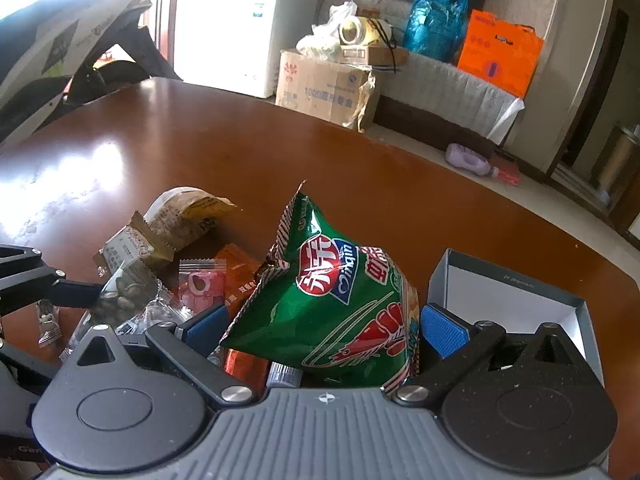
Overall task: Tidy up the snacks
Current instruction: 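Close right gripper on green chip bag while left gripper grasps clear nut bag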
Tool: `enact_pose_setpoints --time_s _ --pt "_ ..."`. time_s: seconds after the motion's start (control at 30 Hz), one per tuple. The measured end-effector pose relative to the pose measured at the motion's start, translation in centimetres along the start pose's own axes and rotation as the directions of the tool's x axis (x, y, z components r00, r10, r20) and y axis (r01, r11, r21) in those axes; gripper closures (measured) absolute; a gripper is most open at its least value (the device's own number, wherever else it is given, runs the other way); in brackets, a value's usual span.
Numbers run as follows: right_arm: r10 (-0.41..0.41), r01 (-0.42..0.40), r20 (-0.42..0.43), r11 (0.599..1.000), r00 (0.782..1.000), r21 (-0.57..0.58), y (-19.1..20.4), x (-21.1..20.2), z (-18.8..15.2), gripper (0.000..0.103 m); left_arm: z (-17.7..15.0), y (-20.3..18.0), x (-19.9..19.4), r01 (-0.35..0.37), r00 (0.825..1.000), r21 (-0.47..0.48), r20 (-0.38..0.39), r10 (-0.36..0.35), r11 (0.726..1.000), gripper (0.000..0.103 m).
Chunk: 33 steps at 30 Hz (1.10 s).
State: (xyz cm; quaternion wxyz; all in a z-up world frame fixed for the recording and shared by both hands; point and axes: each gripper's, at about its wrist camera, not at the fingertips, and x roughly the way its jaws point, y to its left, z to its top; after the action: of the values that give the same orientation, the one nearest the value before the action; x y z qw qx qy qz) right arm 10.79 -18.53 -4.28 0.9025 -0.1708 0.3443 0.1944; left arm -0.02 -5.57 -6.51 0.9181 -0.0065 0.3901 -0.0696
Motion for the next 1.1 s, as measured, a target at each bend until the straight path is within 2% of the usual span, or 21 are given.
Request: enact_pose_setpoints --time_s 0.57,0.63,0.73,0.87,0.93,1.1 --pt "-0.015 0.015 -0.004 1.0 1.0 0.013 0.3 0.7 -0.5 0.003 -0.4 -0.1 -0.2 -0.002 1.0 0.023 0.004 0.002 1.0 0.04" --pt "-0.007 0.007 -0.01 1.0 1.0 0.006 0.5 0.8 -0.6 0.014 -0.4 -0.1 -0.3 0.001 1.0 0.026 0.006 -0.002 1.0 0.044" --pt "-0.025 0.025 -0.015 1.0 1.0 -0.013 0.7 1.0 -0.7 0.023 -0.4 -0.2 -0.3 0.008 1.0 0.027 0.007 -0.008 1.0 0.048" --pt "-0.031 0.031 -0.01 1.0 0.999 -0.005 0.5 1.0 -0.7 0.031 -0.5 -0.6 -0.5 0.003 1.0 0.049 0.015 -0.004 0.999 0.056" --pt "-0.038 0.038 -0.005 0.999 0.999 -0.001 0.3 1.0 -0.8 0.039 -0.5 -0.6 -0.6 0.002 1.0 0.052 0.019 -0.003 0.999 0.058" --pt "-0.051 0.05 0.025 0.998 0.998 0.029 -0.3 0.4 -0.8 0.046 0.0 0.2 -1.2 0.019 0.999 0.008 0.048 -0.019 1.0 0.064"
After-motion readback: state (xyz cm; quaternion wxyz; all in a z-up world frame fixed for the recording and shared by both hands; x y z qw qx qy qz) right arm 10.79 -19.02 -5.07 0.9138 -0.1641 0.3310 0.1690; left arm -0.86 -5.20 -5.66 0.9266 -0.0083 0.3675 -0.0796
